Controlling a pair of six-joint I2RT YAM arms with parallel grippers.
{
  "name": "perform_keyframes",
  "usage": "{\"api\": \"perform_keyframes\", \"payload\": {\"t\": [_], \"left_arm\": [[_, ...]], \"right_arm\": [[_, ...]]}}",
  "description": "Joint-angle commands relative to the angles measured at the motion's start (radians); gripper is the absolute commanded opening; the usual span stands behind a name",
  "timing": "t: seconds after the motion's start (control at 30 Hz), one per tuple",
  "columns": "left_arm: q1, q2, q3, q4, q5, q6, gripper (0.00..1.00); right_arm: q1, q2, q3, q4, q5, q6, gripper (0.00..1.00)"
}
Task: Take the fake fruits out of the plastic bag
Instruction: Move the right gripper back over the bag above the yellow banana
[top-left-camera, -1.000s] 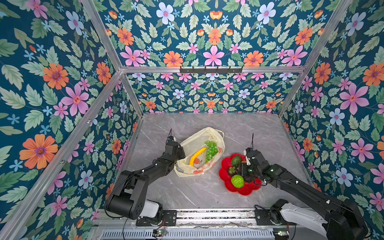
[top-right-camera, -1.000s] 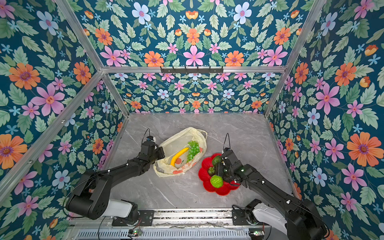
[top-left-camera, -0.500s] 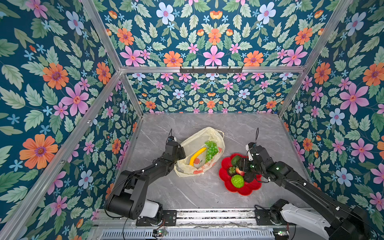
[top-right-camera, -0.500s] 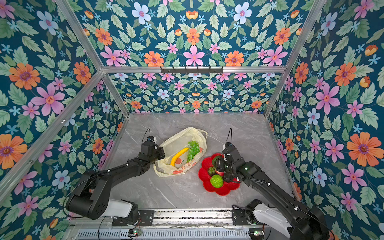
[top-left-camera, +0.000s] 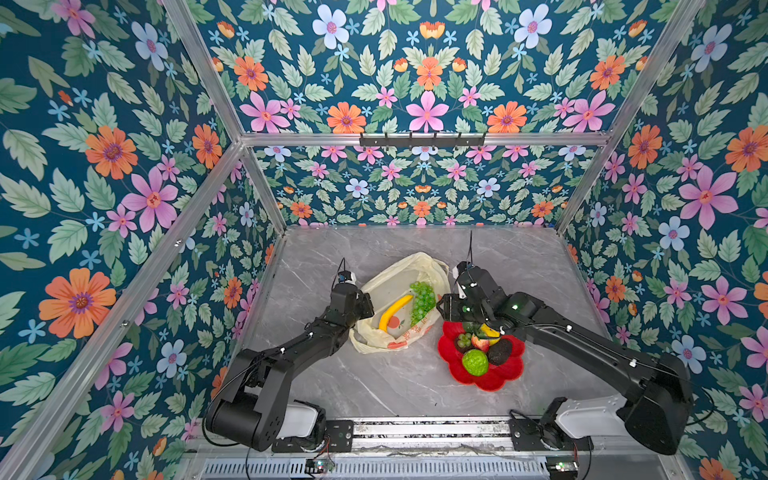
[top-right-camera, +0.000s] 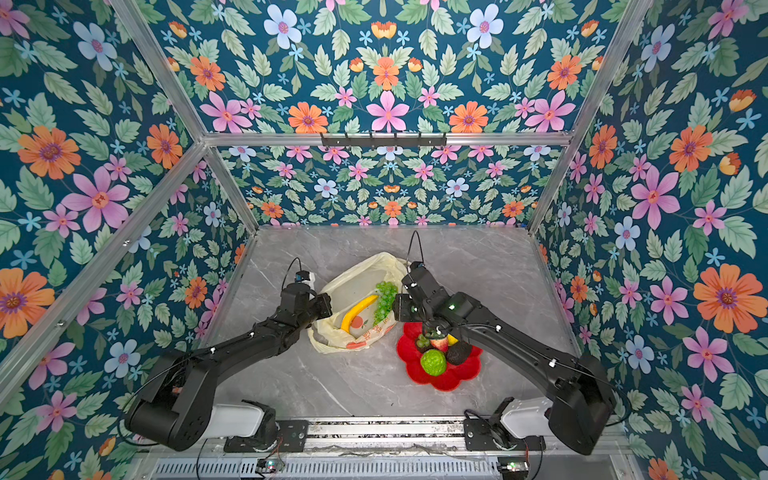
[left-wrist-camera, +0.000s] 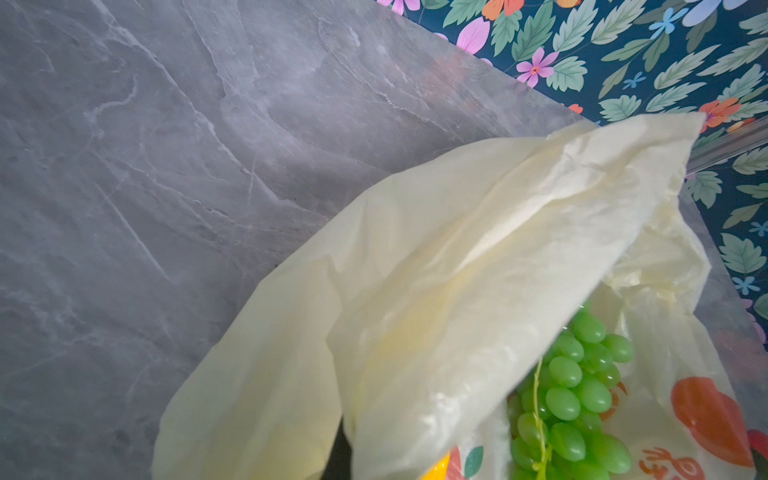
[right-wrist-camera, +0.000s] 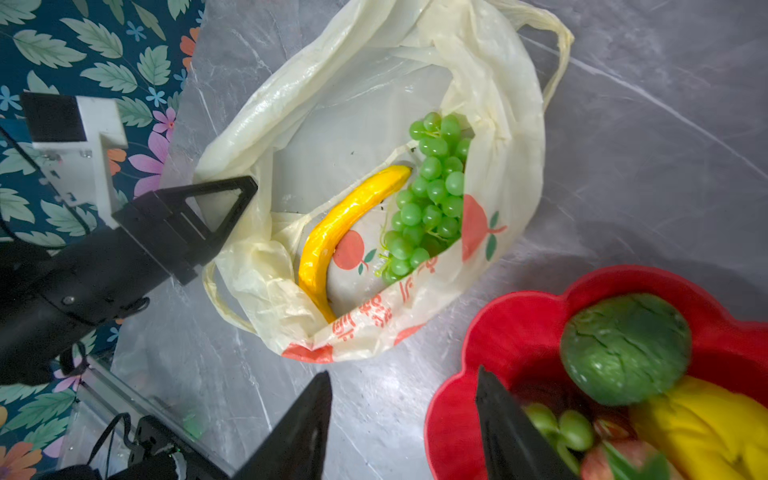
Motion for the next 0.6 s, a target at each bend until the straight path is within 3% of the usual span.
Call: {"api": "perform_keyframes", "payload": {"t": [0.0,0.23,0.57], "left_arm": [[0.0,-0.008,-0.003,0.018,-0.01,0.009,0.0],[0.0,-0.027,-0.005,0.011,-0.017,0.013,0.0],[0.0,-0.034,-0.002,0.001,-0.017,0.014,0.0]], "right_arm": [[0.037,0.067,0.066,0.024,0.035,0.054,0.56],[0.142,0.33,0.253,0.036,0.042,0.117,0.56],[0.153,0.57,0.385,0.029,0.033,0.19,0.56]]}}
